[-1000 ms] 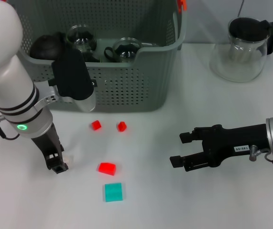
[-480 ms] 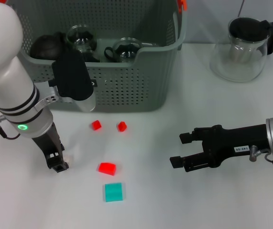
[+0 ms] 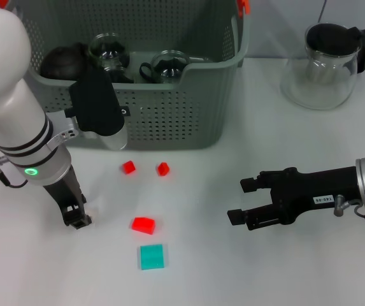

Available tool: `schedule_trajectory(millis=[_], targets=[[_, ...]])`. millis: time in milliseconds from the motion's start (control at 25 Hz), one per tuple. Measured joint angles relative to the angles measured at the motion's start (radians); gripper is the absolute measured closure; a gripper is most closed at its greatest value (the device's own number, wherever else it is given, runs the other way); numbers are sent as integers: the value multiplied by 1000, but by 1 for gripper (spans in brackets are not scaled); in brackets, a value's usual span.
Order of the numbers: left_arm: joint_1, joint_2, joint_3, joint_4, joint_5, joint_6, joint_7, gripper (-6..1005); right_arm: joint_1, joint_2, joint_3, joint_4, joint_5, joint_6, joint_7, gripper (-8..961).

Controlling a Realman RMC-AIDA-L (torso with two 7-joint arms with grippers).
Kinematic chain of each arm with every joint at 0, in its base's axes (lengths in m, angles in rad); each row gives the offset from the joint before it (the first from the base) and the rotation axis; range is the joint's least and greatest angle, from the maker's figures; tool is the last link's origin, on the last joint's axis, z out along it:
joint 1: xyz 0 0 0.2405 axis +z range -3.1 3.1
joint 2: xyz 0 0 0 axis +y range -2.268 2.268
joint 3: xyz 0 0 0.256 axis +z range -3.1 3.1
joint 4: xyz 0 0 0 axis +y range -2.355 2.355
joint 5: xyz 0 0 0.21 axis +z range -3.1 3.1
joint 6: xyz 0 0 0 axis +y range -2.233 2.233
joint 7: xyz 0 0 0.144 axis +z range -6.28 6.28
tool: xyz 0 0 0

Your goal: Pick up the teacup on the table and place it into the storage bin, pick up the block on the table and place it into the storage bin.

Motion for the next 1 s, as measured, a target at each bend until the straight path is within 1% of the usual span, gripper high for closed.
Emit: schedule_trajectory(millis=[120,480,560,600,720,800,840,920,960,1000], targets=[[0,0,0,-1,0,-1,-2,551,-1,0,0,0,0,0,0,6],[2,1,-3,6,0,-1,-18,764,-2,0,0,0,0,0,2,6],[2,1,-20,25,-1,11,-20,806,-2,0,0,0,0,0,3,6],[1,0,-34,37,-3,22,-21,805,-2,0,0,0,0,0,3,6],[-6,-9,-131,96,-19,93,-22,803,-2,0,0,0,0,1,3,6],[-21,-24,-263,157,-71,184,-20,802,-3,-1,0,0,0,1,3,6],[-28,-28,-327,180,-110,223,-18,801,-4,-1,0,0,0,1,3,6],[-53,-32,-494,232,-241,317,-19,800,-6,-1,0,0,2,1,3,6],[-68,-30,-567,244,-332,358,-23,799,-7,-2,0,0,2,1,3,6],[-83,-25,-621,252,-406,381,-27,799,-9,-2,0,0,3,1,4,6]])
